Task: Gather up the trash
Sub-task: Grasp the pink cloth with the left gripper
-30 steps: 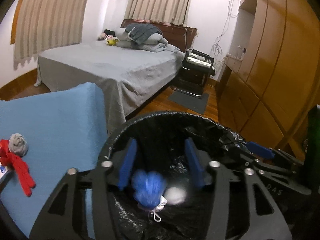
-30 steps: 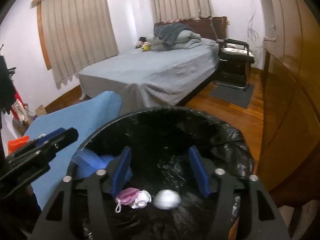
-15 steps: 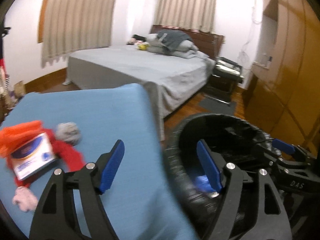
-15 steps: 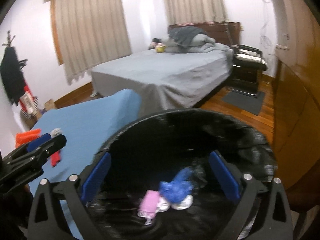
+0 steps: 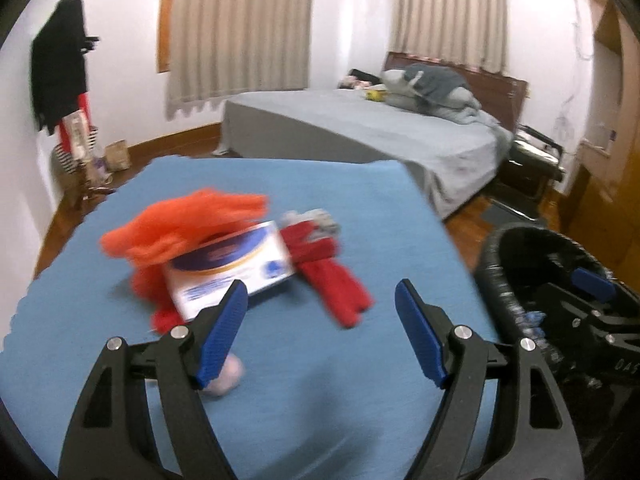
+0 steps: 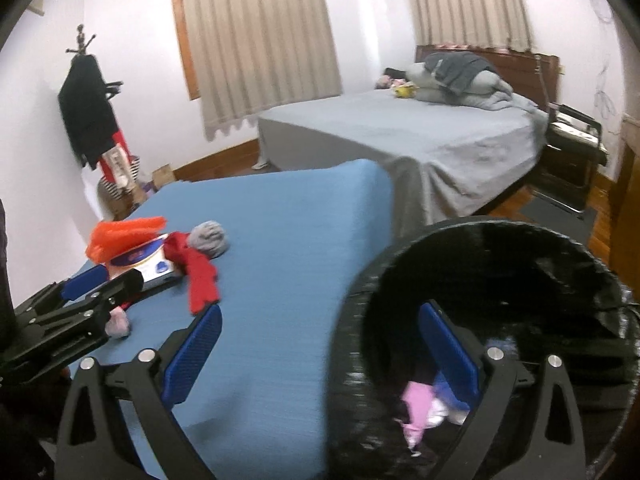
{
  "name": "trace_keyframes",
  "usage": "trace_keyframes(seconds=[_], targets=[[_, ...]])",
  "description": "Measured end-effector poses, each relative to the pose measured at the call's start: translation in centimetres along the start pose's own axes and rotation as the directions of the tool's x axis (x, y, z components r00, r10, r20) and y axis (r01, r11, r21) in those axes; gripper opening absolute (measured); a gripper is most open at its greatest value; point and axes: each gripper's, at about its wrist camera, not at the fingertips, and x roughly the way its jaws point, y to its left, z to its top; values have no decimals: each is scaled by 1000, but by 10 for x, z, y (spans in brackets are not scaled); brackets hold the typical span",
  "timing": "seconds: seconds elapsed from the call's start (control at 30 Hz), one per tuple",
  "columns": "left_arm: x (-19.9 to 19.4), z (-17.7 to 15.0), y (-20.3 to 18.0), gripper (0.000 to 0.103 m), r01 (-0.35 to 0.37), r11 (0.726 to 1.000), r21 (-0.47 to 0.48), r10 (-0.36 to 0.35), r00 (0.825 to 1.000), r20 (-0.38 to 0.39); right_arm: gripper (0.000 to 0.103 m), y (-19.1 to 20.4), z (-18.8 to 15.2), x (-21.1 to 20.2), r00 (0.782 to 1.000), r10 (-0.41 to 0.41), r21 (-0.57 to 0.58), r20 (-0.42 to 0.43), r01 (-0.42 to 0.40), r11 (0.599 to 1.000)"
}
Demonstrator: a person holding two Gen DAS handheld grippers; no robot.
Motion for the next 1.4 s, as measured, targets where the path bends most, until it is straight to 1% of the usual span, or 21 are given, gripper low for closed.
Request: trace_keyframes(seconds=[0.13,0.23,0.37,0.53,0.7,0.87,0.97,1.03,1.1,1.2,1.4], targets=[[2,-9,29,74,-63,998,-26,62,998,-26,97,14,-5,9,1000,24,-28,-16,-25,999],[5,-16,44,74,-97,994,-50,94,994,-50,97,23,-10,17,999,41,-41,-33,-42,998],[10,-20,61,74,-108,990,-93,101,992,-77,97,34,-13,27,997,54,-53,-55,-56,997],[18,-25,66,73,-113,987,-117,101,989,-107,97,41,-16,33,995,67,-64,-70,-72,995],[27,-30,73,67,-130,982,-135,111,984,-138,97,45,-19,37,994,69,-82,-80,-75,994],[32,-33,75,64,-138,982,-132,117,981,-156,97,45,-22,40,993,68,-79,-91,-76,994],[34,-33,76,59,-145,980,-134,122,979,-165,97,46,-23,39,993,70,-83,-94,-78,994],[34,-33,79,56,-143,980,-136,120,979,-165,97,47,-24,40,993,71,-86,-97,-79,993],[34,-35,78,49,-143,981,-128,121,979,-164,97,48,-25,42,992,71,-88,-102,-80,993],[34,-34,77,45,-142,982,-120,122,979,-163,97,50,-25,42,992,72,-90,-103,-82,993],[27,-34,77,40,-131,982,-134,110,982,-153,97,49,-24,43,992,72,-88,-99,-80,993]])
